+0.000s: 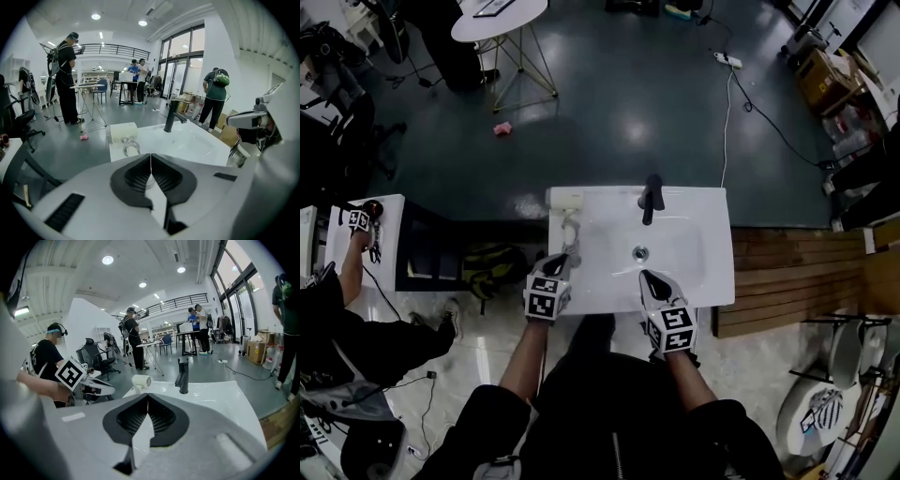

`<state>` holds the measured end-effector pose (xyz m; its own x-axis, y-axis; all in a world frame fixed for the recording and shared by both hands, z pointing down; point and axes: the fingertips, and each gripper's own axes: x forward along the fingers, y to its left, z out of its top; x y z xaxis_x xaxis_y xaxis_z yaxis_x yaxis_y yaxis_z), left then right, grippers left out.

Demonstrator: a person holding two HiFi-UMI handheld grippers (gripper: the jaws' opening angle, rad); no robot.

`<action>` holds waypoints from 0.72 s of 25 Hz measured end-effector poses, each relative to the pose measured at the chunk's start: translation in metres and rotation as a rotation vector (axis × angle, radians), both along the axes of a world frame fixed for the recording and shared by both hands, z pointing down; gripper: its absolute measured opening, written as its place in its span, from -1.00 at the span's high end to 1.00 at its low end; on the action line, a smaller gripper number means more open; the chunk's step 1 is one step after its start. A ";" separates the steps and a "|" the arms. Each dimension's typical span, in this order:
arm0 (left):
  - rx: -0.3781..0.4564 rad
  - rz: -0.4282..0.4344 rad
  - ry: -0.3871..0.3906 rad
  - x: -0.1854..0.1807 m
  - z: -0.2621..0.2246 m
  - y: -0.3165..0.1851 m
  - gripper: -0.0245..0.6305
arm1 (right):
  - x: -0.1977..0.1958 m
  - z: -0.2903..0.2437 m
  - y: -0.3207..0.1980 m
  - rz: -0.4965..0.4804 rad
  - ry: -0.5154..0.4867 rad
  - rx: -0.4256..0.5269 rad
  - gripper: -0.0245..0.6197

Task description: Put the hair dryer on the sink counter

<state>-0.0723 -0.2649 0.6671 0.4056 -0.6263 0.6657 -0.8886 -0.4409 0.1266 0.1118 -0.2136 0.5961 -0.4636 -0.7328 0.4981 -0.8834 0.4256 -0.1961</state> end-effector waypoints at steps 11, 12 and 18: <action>0.064 0.019 0.046 0.009 -0.035 0.044 0.88 | -0.009 -0.016 0.036 -0.005 -0.004 0.058 0.91; 0.074 0.019 0.051 0.009 -0.039 0.047 0.88 | -0.009 -0.018 0.039 -0.007 -0.003 0.065 0.91; 0.135 0.023 0.074 0.014 -0.067 0.064 0.88 | -0.003 -0.034 0.049 -0.002 -0.001 0.111 0.91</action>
